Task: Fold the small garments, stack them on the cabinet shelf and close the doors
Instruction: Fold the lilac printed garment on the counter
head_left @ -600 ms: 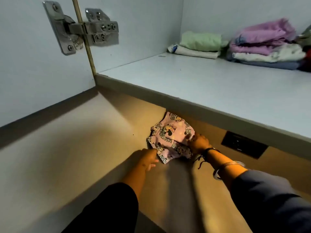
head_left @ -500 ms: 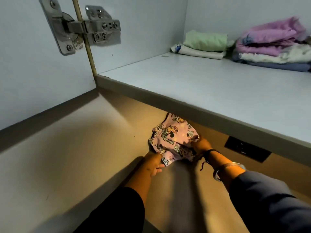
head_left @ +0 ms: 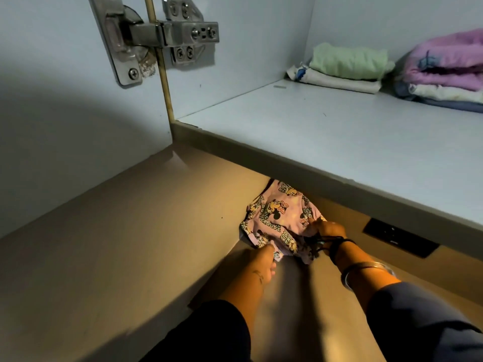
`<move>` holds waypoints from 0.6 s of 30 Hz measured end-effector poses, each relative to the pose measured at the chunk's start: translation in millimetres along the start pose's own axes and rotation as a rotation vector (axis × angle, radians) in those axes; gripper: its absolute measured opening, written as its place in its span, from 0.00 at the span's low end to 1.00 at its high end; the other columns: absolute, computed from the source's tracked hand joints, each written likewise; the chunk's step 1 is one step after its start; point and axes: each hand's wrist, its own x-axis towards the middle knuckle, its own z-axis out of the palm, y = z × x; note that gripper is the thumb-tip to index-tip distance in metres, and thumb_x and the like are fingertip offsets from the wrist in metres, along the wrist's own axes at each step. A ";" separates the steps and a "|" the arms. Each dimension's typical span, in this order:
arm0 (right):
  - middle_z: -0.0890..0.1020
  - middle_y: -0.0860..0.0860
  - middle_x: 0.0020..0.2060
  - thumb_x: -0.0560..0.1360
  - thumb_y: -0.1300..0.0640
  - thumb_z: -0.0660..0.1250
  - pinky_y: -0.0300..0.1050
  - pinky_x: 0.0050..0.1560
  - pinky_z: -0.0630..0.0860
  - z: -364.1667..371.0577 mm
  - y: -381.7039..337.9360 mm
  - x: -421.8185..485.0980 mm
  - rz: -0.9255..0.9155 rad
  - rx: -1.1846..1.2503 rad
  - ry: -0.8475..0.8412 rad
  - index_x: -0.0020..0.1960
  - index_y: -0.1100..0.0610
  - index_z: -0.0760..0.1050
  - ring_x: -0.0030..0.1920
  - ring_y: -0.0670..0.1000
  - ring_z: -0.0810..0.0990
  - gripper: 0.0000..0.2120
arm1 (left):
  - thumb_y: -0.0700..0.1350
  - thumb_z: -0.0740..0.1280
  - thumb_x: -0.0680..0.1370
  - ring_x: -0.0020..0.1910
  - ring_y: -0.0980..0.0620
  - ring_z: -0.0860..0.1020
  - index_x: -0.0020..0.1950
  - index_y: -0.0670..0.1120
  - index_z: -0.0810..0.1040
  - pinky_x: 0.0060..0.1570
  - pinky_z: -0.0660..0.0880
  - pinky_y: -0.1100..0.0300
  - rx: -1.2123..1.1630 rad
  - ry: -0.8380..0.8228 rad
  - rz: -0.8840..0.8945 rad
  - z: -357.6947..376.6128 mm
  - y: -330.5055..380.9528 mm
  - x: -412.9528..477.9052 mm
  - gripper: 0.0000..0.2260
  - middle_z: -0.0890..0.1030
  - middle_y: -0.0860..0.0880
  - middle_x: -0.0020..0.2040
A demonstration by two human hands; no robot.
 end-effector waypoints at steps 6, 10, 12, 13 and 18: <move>0.73 0.56 0.34 0.70 0.61 0.73 0.37 0.28 0.68 -27.9 17.2 -10.2 -0.218 0.199 0.282 0.33 0.56 0.70 0.33 0.52 0.69 0.13 | 0.47 0.57 0.84 0.73 0.44 0.67 0.73 0.44 0.68 0.72 0.63 0.50 0.011 -0.230 0.025 -16.8 1.9 -12.7 0.18 0.68 0.42 0.74; 0.76 0.53 0.36 0.75 0.58 0.67 0.40 0.37 0.73 -45.2 21.7 -35.0 -0.243 0.193 0.260 0.37 0.54 0.73 0.42 0.53 0.74 0.08 | 0.42 0.61 0.80 0.49 0.50 0.77 0.50 0.44 0.77 0.47 0.72 0.56 0.049 -0.207 0.007 -0.8 -14.7 -5.0 0.06 0.76 0.48 0.49; 0.77 0.54 0.39 0.77 0.58 0.64 0.38 0.39 0.72 -54.2 31.5 -45.9 -0.277 0.083 0.359 0.42 0.56 0.75 0.45 0.53 0.74 0.06 | 0.40 0.64 0.77 0.37 0.52 0.75 0.41 0.44 0.75 0.34 0.69 0.59 0.106 -0.132 0.046 9.6 -25.1 8.7 0.06 0.75 0.48 0.39; 0.78 0.56 0.40 0.76 0.57 0.65 0.42 0.42 0.74 -57.7 35.8 -48.5 -0.295 0.052 0.423 0.44 0.59 0.77 0.45 0.54 0.76 0.06 | 0.42 0.66 0.75 0.38 0.51 0.77 0.42 0.43 0.76 0.33 0.72 0.58 0.099 -0.118 0.072 13.3 -28.9 17.3 0.04 0.78 0.46 0.40; 0.76 0.58 0.36 0.73 0.55 0.67 0.43 0.32 0.68 -100.5 69.2 -91.9 -0.286 0.025 0.652 0.39 0.68 0.75 0.36 0.54 0.72 0.15 | 0.40 0.69 0.69 0.39 0.43 0.82 0.50 0.39 0.79 0.34 0.79 0.55 -0.010 -0.146 0.193 34.0 -30.8 -11.3 0.10 0.83 0.41 0.43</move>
